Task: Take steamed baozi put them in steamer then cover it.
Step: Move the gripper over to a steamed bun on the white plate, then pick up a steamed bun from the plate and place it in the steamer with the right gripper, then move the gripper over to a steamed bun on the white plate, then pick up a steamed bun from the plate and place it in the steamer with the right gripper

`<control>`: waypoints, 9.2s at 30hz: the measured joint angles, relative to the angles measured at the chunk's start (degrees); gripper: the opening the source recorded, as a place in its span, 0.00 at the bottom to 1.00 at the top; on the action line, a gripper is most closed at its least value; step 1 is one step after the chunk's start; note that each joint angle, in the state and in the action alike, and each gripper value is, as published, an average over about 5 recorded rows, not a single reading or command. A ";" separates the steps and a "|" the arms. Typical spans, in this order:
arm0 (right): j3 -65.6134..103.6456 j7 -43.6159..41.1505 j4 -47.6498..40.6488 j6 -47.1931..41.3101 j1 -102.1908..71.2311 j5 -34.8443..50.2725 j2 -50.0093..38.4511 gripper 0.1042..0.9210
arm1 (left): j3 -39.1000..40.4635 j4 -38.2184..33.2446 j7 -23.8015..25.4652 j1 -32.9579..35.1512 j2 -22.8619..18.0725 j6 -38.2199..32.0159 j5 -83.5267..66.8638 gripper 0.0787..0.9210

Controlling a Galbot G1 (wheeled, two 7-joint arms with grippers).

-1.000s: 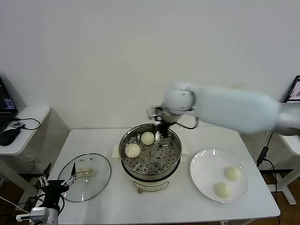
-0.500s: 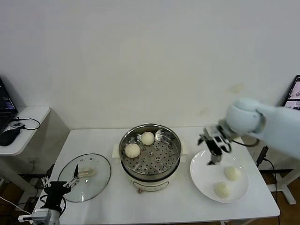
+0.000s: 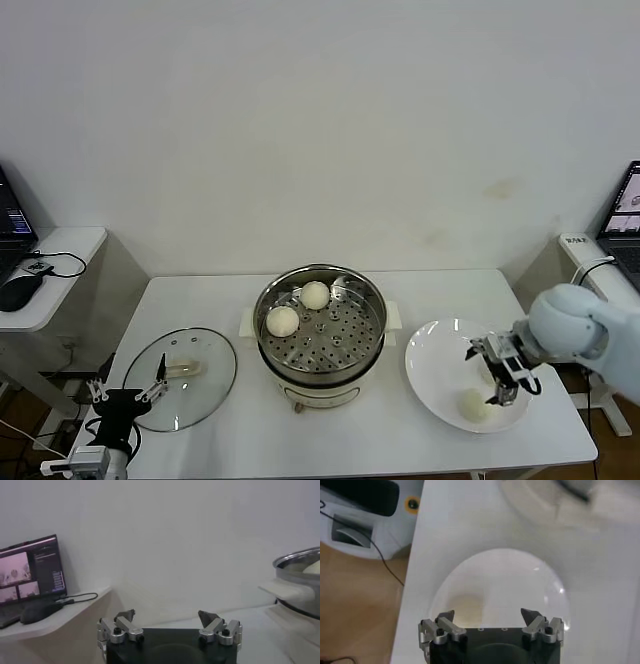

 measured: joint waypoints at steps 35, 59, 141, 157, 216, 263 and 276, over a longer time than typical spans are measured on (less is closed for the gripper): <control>9.76 1.10 -9.42 1.07 -14.91 -5.78 7.32 0.68 | -0.41 1.17 -0.02 -0.14 -0.59 0.00 0.14 0.88; 3.15 -3.17 -8.64 1.42 7.75 3.41 6.36 0.66 | 0.05 -0.04 -0.01 -0.25 -0.01 -0.05 -0.10 0.88; -19.08 0.08 -5.29 8.80 36.79 12.91 22.64 0.88 | -1.60 -0.93 -0.11 -1.13 0.31 -0.31 -1.10 0.88; 3.75 0.09 -4.18 4.98 6.16 3.28 0.75 0.88 | 0.41 -0.88 -0.03 -1.60 2.02 0.36 -0.51 0.88; 23.49 1.83 -23.83 4.05 -19.31 -12.23 11.94 0.61 | -0.24 0.39 -0.04 -1.00 1.22 0.22 -0.16 0.88; -16.23 11.30 -9.74 -15.57 32.52 29.67 28.10 0.48 | 0.12 1.33 -0.01 -2.49 1.59 0.00 -0.20 0.88; -19.24 13.87 -15.41 -19.04 28.24 29.97 37.44 0.50 | -0.65 1.24 0.00 -1.88 1.65 -0.49 -0.28 0.88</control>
